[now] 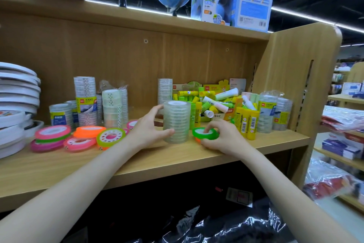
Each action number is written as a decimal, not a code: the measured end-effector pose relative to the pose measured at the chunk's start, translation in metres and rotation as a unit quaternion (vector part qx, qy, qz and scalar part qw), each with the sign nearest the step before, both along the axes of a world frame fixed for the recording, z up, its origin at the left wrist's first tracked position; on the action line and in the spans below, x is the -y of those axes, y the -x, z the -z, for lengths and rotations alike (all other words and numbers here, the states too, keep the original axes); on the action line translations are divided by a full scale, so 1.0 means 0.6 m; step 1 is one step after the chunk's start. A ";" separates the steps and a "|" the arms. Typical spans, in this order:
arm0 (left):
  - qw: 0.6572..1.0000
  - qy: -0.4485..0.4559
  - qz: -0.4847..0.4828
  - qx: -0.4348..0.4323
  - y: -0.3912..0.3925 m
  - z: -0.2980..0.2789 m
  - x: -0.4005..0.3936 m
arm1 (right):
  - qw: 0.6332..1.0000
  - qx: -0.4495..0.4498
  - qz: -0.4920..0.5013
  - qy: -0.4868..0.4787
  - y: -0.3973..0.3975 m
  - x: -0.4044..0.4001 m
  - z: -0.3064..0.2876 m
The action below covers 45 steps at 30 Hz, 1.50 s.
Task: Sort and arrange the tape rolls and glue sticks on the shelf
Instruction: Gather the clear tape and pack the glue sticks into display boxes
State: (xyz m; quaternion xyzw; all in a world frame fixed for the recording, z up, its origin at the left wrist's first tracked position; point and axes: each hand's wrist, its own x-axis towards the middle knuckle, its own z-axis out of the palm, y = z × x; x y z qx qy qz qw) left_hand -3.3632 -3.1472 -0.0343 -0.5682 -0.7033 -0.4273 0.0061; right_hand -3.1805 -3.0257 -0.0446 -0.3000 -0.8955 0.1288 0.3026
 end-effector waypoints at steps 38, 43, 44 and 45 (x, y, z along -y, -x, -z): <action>0.962 0.018 -0.194 -0.193 0.101 0.022 0.132 | 0.983 0.026 -0.182 0.008 0.240 0.057 -0.021; 0.958 -0.047 -0.170 -0.225 0.094 0.021 0.116 | 0.981 -0.076 -0.175 -0.030 0.164 0.048 -0.024; 0.957 -0.064 -0.158 -0.236 0.088 0.020 0.109 | 0.980 -0.095 -0.172 -0.040 0.142 0.047 -0.024; 0.954 -0.075 -0.147 -0.250 0.081 0.019 0.099 | 0.978 -0.114 -0.167 -0.057 0.119 0.046 -0.024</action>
